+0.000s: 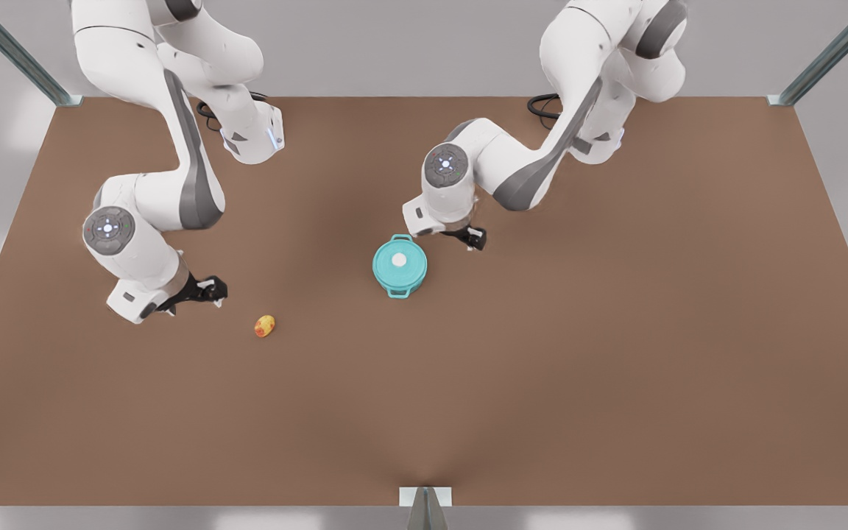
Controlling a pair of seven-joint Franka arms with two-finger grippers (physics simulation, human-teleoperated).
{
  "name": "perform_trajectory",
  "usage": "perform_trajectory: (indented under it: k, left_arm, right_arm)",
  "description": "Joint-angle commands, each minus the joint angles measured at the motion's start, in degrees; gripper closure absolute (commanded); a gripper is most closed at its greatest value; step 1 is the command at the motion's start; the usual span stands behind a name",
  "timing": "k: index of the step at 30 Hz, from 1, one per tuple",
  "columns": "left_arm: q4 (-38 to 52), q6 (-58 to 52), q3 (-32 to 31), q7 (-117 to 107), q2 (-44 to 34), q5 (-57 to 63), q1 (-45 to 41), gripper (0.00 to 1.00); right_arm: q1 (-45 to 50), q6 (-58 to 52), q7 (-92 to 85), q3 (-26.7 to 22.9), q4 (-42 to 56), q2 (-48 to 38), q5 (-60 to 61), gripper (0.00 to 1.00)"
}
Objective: Open the pot lid and put the potato into the pot
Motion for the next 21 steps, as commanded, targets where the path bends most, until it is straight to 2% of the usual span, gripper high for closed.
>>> perform_trajectory:
  k: [1, 3, 5, 8, 21]
  left_arm:
    - [0.3, 8.3, 0.1, -50.0, 3.4, 2.4, -2.7, 0.0]
    - [2.1, 12.2, 0.1, -54.7, 6.9, 2.5, -4.4, 0.0]
    - [8.5, 12.2, 0.1, -55.3, 12.9, 2.5, -4.4, 0.0]
    - [9.1, 17.2, 0.4, -55.2, 15.4, 3.3, -4.4, 0.0]
    - [7.5, 18.9, 0.1, -55.2, 17.8, 4.7, -6.8, 0.0]
  right_arm:
    - [-0.1, -1.2, 12.2, 1.3, 0.4, 0.1, 0.4, 0.0]
    - [1.6, -2.2, 23.0, 2.0, 1.1, 0.3, 0.3, 0.0]
    - [3.1, -2.2, 34.0, 2.5, 1.2, 2.3, 0.3, 0.0]
    - [5.4, -2.3, 35.1, 2.7, 1.1, 4.1, 0.5, 0.0]
    - [5.5, 7.3, 40.4, 1.8, 0.4, 12.8, 1.8, 0.0]
